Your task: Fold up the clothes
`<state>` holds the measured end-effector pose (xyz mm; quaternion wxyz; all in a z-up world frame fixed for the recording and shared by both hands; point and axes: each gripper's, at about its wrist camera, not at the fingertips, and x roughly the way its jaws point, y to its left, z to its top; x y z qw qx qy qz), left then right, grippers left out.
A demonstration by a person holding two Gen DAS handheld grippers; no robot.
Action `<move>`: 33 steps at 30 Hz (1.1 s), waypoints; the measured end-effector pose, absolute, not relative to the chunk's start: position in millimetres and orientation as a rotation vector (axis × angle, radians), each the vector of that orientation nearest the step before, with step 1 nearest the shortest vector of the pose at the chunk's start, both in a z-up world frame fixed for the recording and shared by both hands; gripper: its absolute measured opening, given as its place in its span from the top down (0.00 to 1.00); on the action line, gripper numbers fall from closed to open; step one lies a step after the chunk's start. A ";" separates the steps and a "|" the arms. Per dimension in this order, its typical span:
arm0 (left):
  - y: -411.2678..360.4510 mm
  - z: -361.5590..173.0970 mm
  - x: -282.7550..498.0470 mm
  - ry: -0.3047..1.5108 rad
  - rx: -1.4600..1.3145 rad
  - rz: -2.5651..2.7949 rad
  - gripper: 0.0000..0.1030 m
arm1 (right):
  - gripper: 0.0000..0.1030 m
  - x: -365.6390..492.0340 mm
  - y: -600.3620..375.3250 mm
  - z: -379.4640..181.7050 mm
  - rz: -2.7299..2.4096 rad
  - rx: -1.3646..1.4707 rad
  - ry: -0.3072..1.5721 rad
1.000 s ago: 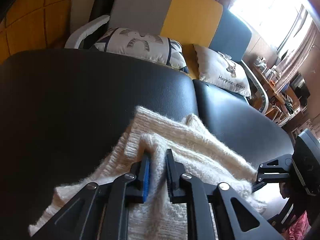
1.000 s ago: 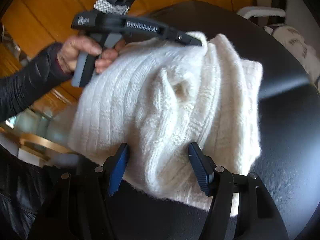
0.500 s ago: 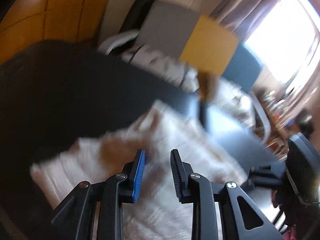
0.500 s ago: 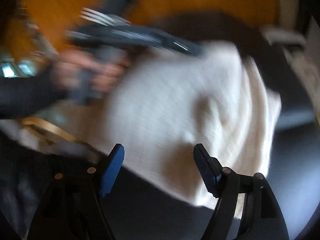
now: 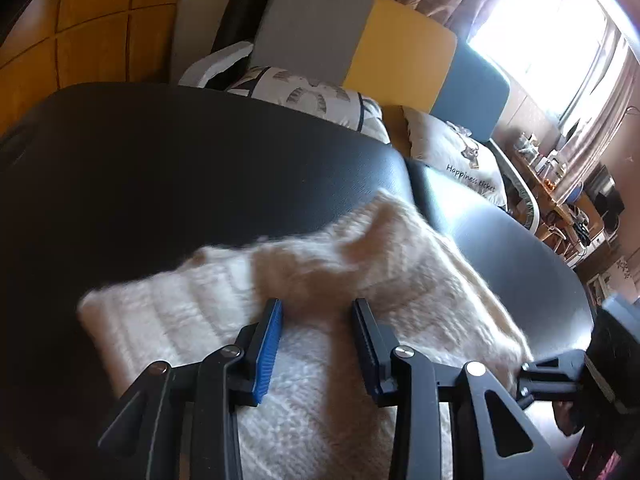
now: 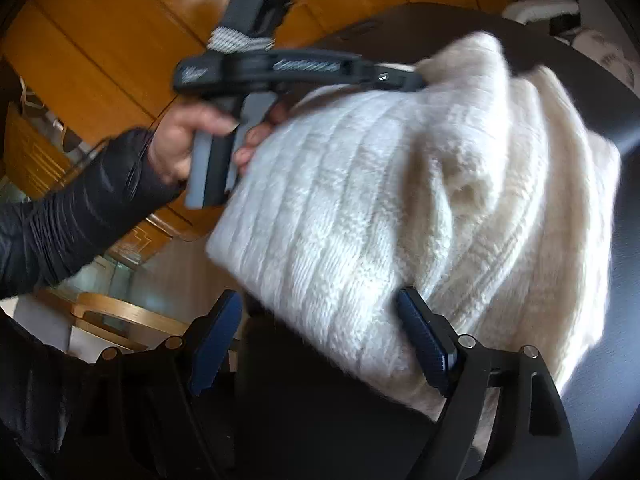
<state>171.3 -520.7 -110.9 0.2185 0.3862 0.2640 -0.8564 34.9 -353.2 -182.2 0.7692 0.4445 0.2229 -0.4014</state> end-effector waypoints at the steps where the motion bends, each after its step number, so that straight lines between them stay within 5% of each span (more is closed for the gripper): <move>1: -516.2 -106.6 174.7 0.704 1.053 -2.360 0.64 | 0.19 37.7 -350.4 -179.9 -0.871 0.960 0.490; 8: -485.8 -90.1 208.5 0.694 0.866 -2.285 0.67 | 0.19 -7.6 -343.4 -105.2 -0.901 0.839 0.433; 15: -454.8 -109.8 220.9 0.745 0.709 -2.164 0.66 | 0.20 -49.0 -447.2 -174.9 -1.036 1.037 0.640; 29: -469.1 -94.3 266.6 0.863 0.544 -2.012 0.65 | 0.18 -55.9 -491.8 -100.2 -0.918 0.919 0.547; 33: -474.5 -90.9 283.9 0.872 0.532 -2.030 0.65 | 0.18 -45.5 -509.4 -101.5 -1.005 0.878 0.690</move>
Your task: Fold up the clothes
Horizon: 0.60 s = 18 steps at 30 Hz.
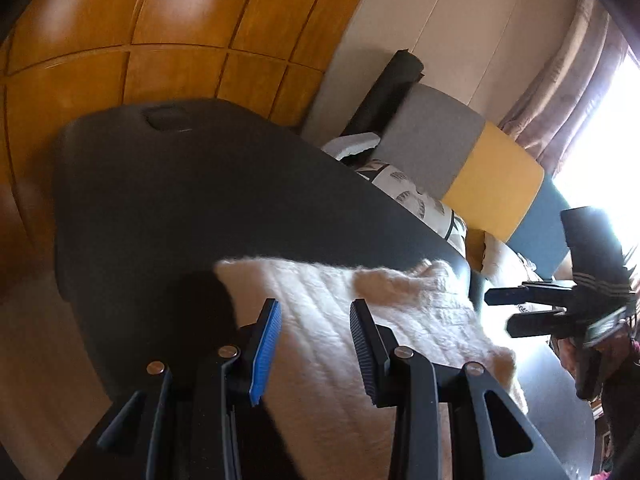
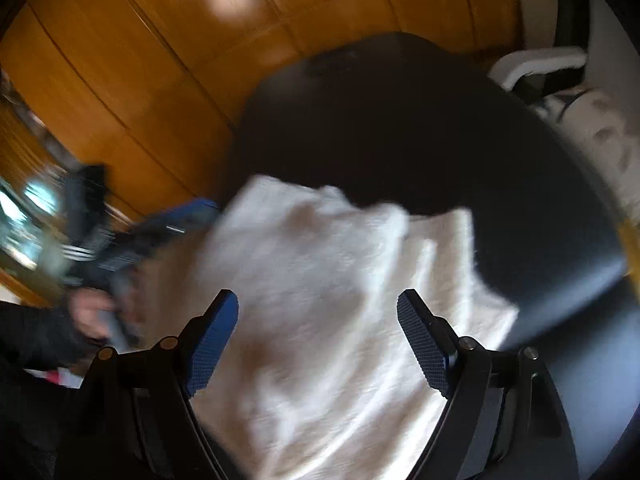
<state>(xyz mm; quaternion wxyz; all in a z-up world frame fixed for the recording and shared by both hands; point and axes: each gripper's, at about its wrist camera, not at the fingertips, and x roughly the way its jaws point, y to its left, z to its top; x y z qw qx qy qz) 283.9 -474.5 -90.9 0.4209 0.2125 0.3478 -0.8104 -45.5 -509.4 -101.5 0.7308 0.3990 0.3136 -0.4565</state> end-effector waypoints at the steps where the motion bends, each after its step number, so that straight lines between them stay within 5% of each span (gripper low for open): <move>1: -474.8 -91.5 283.4 0.871 0.547 -2.044 0.65 | 0.18 -44.6 -509.6 -105.3 -1.056 0.861 0.764; 8: -472.7 -98.7 258.4 0.825 0.627 -2.060 0.65 | 0.18 -10.0 -510.6 -79.4 -0.953 0.635 0.750; 13: -470.4 -107.9 248.0 0.817 0.713 -2.055 0.64 | 0.18 -8.6 -498.6 -131.1 -0.829 0.720 0.960; 18: -466.3 -102.8 250.2 0.836 0.711 -2.053 0.62 | 0.18 -56.1 -492.5 -119.8 -0.879 0.851 0.740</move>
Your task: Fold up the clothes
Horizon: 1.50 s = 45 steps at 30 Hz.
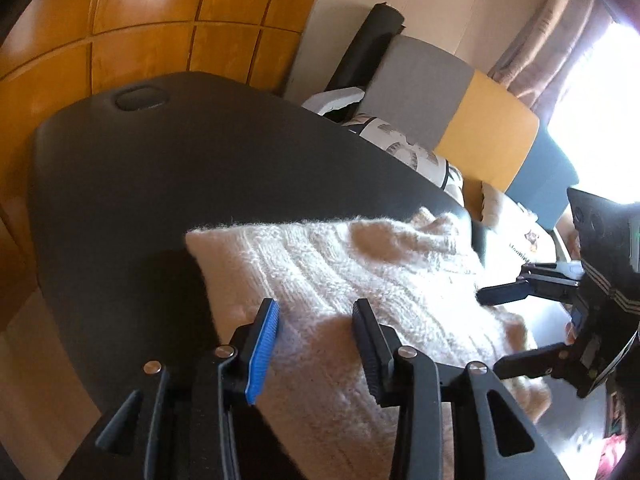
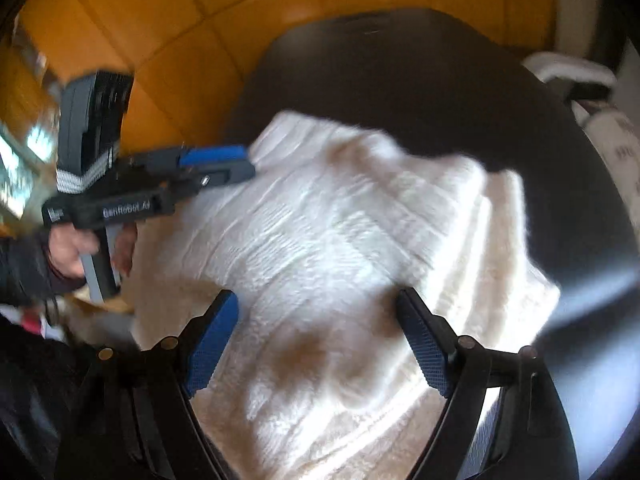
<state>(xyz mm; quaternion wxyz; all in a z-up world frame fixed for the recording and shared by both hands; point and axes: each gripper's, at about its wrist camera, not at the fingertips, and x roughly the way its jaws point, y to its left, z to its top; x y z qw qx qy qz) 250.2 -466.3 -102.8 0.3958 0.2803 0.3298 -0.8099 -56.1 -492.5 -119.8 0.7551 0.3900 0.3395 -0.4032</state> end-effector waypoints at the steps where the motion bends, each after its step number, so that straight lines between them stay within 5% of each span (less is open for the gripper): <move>1: -463.8 -98.9 252.9 0.832 0.692 -2.057 0.62 | 0.18 -58.9 -488.2 -112.2 -0.882 0.858 0.722; 7: -441.4 -94.4 254.4 0.785 0.693 -2.093 0.62 | 0.18 -41.7 -441.4 -87.2 -0.754 0.780 0.693; 11: -434.4 -109.5 249.1 0.785 0.735 -2.037 0.57 | 0.18 -24.0 -456.2 -159.9 -0.901 0.872 0.906; 18: -422.3 -97.6 259.2 0.803 0.669 -1.963 0.54 | 0.07 -34.0 -449.0 -173.4 -1.015 0.893 0.771; 23: -396.8 -81.6 261.5 0.755 0.603 -1.973 0.54 | 0.03 -29.0 -443.8 -163.2 -1.045 0.930 0.772; 29: -396.8 -94.9 240.7 0.816 0.700 -1.980 0.54 | 0.03 -40.4 -416.6 -90.2 -1.078 0.750 0.554; 38: -391.5 -102.4 236.2 0.743 0.715 -1.979 0.48 | 0.03 -71.0 -419.1 -177.0 -1.402 0.961 0.777; 45: -395.3 -100.9 238.2 0.757 0.716 -1.984 0.48 | 0.03 -73.4 -406.8 -156.8 -1.437 0.811 0.855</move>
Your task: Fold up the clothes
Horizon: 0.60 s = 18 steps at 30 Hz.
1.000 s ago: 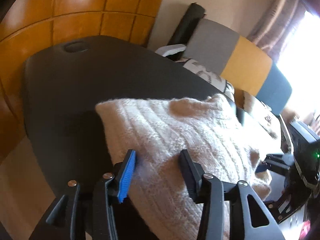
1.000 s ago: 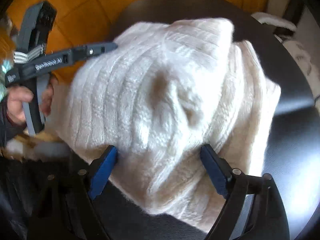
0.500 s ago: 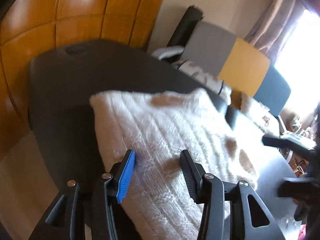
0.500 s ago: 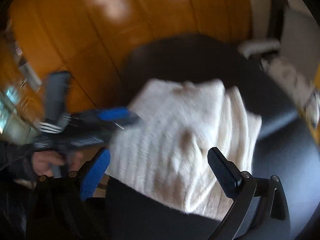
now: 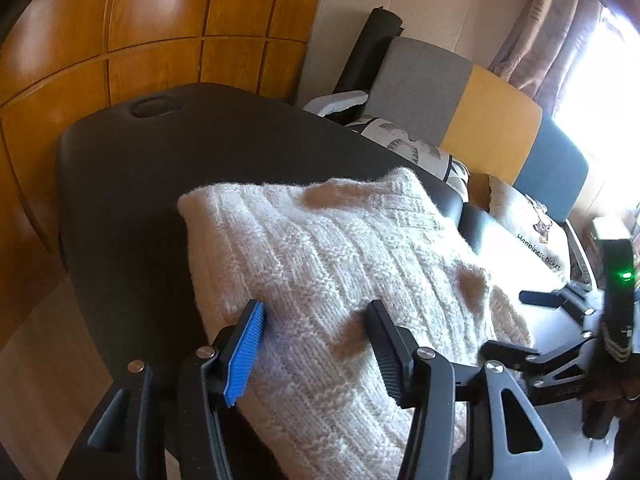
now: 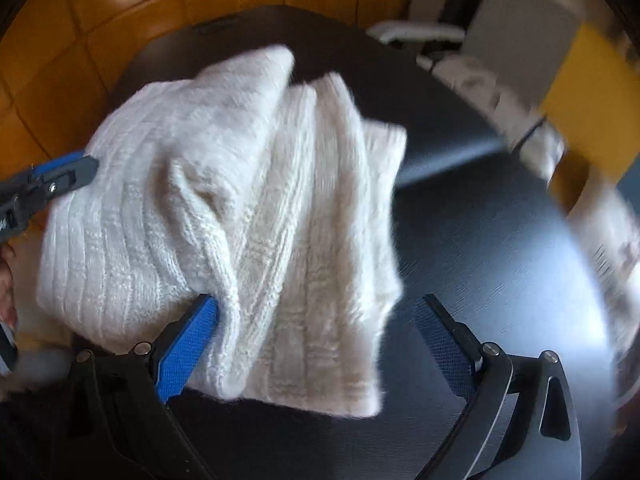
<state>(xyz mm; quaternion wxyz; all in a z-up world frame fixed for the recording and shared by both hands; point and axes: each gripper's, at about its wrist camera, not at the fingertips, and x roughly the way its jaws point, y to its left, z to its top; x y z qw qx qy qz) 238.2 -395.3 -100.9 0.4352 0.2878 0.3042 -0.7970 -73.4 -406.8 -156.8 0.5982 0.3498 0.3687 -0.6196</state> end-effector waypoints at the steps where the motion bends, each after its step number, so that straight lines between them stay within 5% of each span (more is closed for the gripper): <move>1: -395.9 -99.2 239.6 0.765 0.706 -1.985 0.48 | 0.03 -72.6 -403.3 -146.5 -1.416 0.788 0.836; 8: -405.1 -98.1 244.0 0.794 0.687 -1.961 0.47 | 0.03 -53.7 -421.3 -115.3 -1.144 0.674 0.646; 14: -401.0 -105.4 237.8 0.741 0.698 -1.947 0.42 | 0.02 -65.8 -460.9 -168.3 -1.083 0.848 0.820; 18: -408.3 -97.5 243.9 0.751 0.644 -1.928 0.42 | 0.02 -75.2 -458.5 -152.9 -1.058 0.844 0.786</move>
